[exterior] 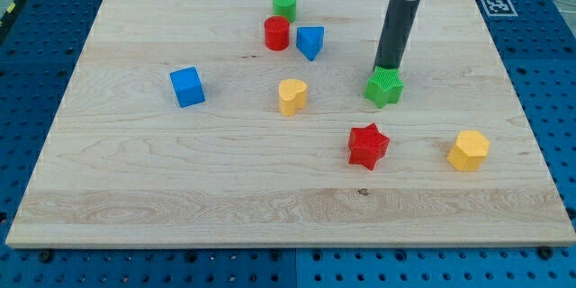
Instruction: Place the green star to the top of red star
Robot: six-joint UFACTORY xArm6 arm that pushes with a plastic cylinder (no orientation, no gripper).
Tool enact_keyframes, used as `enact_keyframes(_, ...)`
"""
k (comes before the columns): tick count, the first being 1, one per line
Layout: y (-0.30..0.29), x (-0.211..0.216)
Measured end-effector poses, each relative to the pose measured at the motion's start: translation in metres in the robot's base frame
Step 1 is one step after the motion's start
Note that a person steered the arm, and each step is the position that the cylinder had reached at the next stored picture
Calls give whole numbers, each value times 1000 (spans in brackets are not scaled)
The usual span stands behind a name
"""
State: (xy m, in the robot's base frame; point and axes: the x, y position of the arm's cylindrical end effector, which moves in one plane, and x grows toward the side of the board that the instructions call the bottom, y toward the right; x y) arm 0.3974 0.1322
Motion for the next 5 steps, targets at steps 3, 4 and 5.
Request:
enact_keyframes(3,19,58)
enact_keyframes(4,20,65)
enact_keyframes(5,34,72)
